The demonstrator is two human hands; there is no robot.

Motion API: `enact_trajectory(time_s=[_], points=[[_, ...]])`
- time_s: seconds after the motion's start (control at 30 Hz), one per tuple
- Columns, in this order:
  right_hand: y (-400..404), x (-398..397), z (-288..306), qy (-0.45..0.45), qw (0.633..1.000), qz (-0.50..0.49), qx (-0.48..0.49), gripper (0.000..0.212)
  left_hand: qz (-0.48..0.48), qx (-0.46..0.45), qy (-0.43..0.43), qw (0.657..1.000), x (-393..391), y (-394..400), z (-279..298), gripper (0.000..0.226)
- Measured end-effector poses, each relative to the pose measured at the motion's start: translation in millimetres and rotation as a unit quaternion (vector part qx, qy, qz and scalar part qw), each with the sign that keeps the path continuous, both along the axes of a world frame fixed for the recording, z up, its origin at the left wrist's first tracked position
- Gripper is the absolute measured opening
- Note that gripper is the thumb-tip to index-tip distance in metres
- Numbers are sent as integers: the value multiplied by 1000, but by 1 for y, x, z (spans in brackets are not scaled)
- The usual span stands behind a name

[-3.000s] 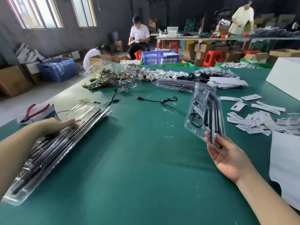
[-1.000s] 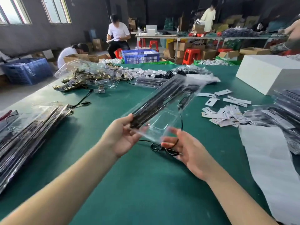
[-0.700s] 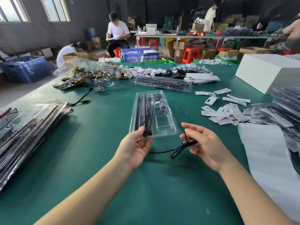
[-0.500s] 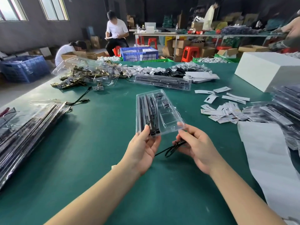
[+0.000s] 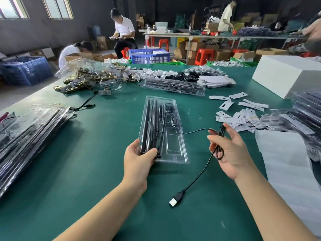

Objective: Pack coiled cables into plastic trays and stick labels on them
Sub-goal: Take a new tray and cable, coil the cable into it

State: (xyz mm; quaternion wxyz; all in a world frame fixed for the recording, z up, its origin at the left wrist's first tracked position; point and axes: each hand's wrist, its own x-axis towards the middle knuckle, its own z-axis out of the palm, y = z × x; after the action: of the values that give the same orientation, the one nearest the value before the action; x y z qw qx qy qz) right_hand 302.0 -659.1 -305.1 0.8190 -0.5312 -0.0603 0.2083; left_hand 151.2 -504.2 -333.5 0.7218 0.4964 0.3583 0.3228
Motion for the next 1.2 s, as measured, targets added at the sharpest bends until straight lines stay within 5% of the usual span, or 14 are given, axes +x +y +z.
enact_trajectory(time_s=[0.07, 0.17, 0.27, 0.37, 0.5, 0.57, 0.7, 0.83, 0.9, 1.07, 1.2], points=[[-2, 1, 2, -13, 999, 1, 31, 58, 21, 104, 82, 991, -2, -6, -2, 73], [-3, 0, 4, -92, 996, -3, 1, 43, 70, 304, 196, 930, -3, -17, 3, 89], [-1, -4, 1, -197, 978, -5, -72, 28, 49, 475, 106, 872, 2, -30, 20, 80], [3, -11, -1, -270, 958, 15, -95, 26, -28, 666, 70, 742, 21, -37, 44, 77], [4, -11, -1, -311, 933, 30, -178, 37, -170, 842, 120, 498, 59, -30, 75, 63], [2, -5, -3, -295, 937, 26, -186, 44, -219, 841, 159, 468, 79, -26, 81, 54], [0, 1, -6, -221, 966, 41, -124, 51, -178, 808, 242, 508, 99, -17, 78, 35], [-5, 6, -6, -208, 969, -1, -129, 18, -149, 578, 159, 787, 97, -10, 59, 20], [-6, 8, -7, -210, 970, -30, -117, 2, -211, 405, 101, 884, 95, -17, 47, 16], [-5, 9, -9, -259, 956, -76, -115, 22, -257, 262, 19, 930, 86, -23, 18, 13], [0, 7, -12, -272, 951, -88, -116, 25, -266, 276, -28, 923, 85, -26, 10, 24]])
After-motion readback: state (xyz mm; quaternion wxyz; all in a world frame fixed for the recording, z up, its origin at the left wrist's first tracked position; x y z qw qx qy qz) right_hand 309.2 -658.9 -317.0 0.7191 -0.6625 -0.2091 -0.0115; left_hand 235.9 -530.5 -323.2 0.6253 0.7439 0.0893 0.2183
